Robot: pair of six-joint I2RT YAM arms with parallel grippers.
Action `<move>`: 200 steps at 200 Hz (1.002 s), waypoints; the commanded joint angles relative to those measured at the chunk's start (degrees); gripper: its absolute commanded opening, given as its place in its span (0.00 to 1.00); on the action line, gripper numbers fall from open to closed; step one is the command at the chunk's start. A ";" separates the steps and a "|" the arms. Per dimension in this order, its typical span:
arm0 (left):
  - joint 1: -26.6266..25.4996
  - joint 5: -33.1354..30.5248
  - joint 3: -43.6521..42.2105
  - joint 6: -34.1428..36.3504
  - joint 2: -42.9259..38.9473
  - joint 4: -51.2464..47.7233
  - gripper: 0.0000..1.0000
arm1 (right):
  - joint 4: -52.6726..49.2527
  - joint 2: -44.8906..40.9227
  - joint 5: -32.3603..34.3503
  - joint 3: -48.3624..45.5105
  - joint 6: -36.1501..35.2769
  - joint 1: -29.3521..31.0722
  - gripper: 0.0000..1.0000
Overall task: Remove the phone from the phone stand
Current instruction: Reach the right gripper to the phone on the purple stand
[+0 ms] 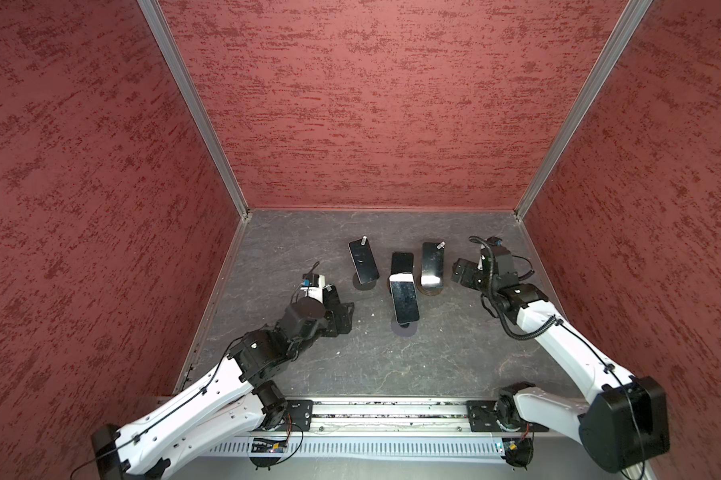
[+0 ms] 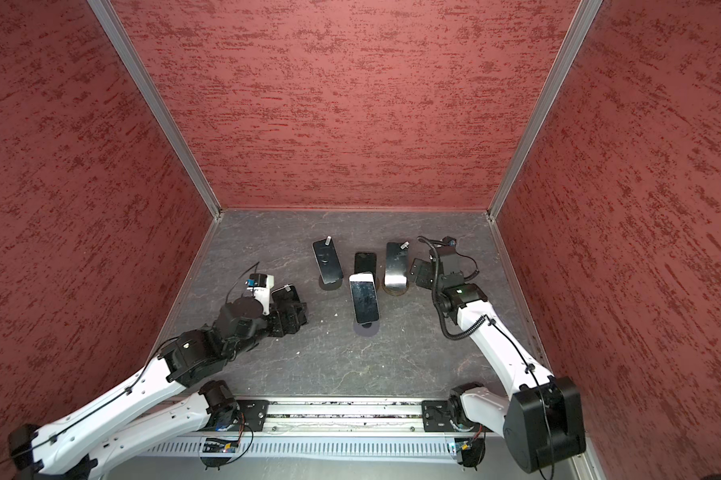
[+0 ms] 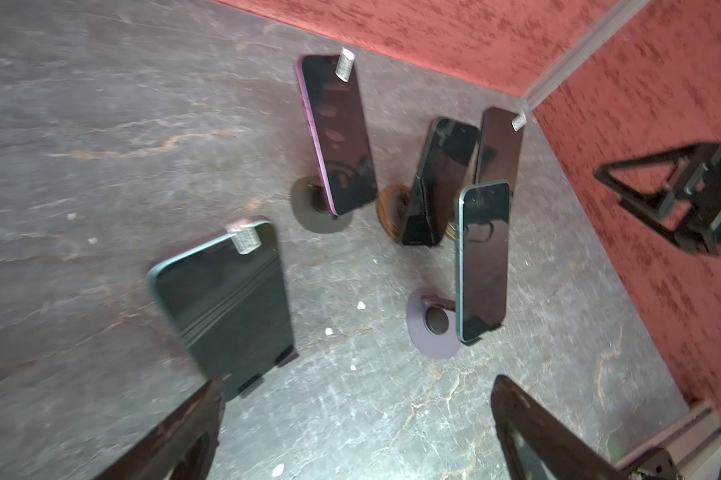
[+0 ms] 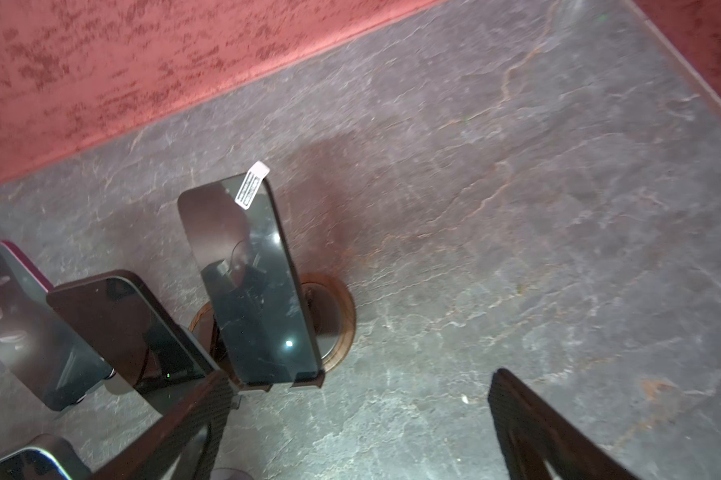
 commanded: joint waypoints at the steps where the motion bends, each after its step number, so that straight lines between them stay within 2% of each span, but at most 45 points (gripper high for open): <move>1: -3.39 -4.51 1.15 -0.77 2.55 5.91 0.99 | -1.95 2.70 0.25 2.52 0.07 2.01 0.99; 38: -6.63 -6.72 0.41 -2.73 7.29 11.43 0.99 | -1.88 7.43 0.51 5.06 -1.54 4.61 0.99; 98: -6.87 -6.49 -2.84 -3.23 8.27 19.75 0.99 | 0.01 9.85 -0.44 5.65 -2.73 5.87 0.99; 140: -6.61 -6.74 -1.97 -2.05 9.06 19.44 0.99 | -3.46 8.09 -1.85 7.15 -3.16 7.58 0.99; 200: -5.33 -6.40 -2.55 -2.26 8.60 19.22 0.99 | -6.74 3.04 -5.33 6.96 -3.34 14.81 0.99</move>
